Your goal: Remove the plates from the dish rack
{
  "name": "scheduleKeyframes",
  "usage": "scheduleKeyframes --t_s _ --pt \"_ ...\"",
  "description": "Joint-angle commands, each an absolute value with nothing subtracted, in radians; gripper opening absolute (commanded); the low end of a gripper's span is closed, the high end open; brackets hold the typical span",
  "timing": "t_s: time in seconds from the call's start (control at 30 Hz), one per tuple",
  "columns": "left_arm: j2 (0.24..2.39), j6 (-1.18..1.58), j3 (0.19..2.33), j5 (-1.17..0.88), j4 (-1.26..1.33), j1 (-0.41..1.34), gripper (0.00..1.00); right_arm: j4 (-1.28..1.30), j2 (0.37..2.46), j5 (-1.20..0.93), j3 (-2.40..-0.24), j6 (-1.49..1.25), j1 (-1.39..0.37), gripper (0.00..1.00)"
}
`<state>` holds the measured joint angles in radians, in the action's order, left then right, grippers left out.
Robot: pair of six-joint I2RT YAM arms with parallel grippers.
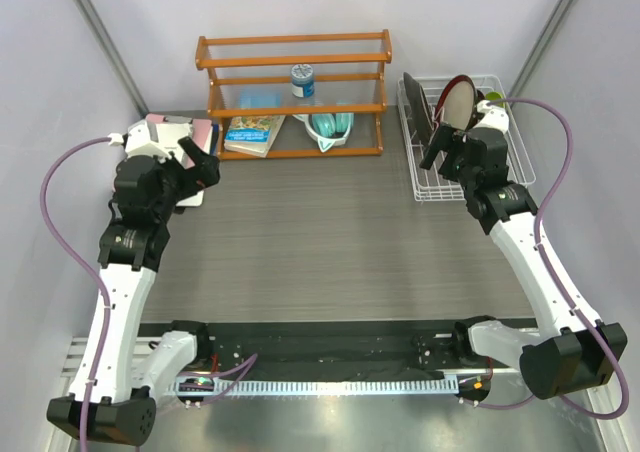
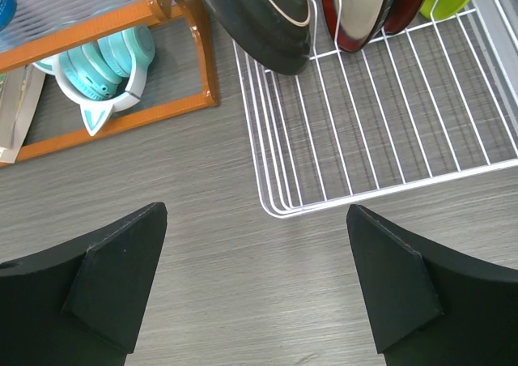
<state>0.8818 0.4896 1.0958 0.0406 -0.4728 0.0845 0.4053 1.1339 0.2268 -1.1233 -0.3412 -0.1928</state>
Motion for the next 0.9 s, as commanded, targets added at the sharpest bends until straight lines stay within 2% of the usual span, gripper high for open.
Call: scheduleKeyframes --t_s 0.0,0.2,0.57,0.7,0.87 --pt "0.891 0.48 1.108 0.003 -0.433 0.084 0.99 0.388 1.115 0.256 -1.169 -0.295 -0.195 1.0" --pt "0.891 0.488 1.052 -0.041 -0.391 0.084 0.99 0.377 1.244 0.287 -1.196 -0.218 -0.193 1.0" --pt "0.899 0.54 0.924 -0.043 -0.292 0.084 1.0 0.402 1.512 0.414 -1.497 -0.15 -0.212 0.97" --pt "0.922 0.557 0.897 -0.048 -0.259 0.084 1.0 0.341 1.6 0.396 -1.571 -0.085 -0.232 0.96" --pt "0.957 0.566 0.884 -0.066 -0.235 0.084 1.0 0.373 1.79 0.446 -1.762 -0.005 -0.276 0.96"
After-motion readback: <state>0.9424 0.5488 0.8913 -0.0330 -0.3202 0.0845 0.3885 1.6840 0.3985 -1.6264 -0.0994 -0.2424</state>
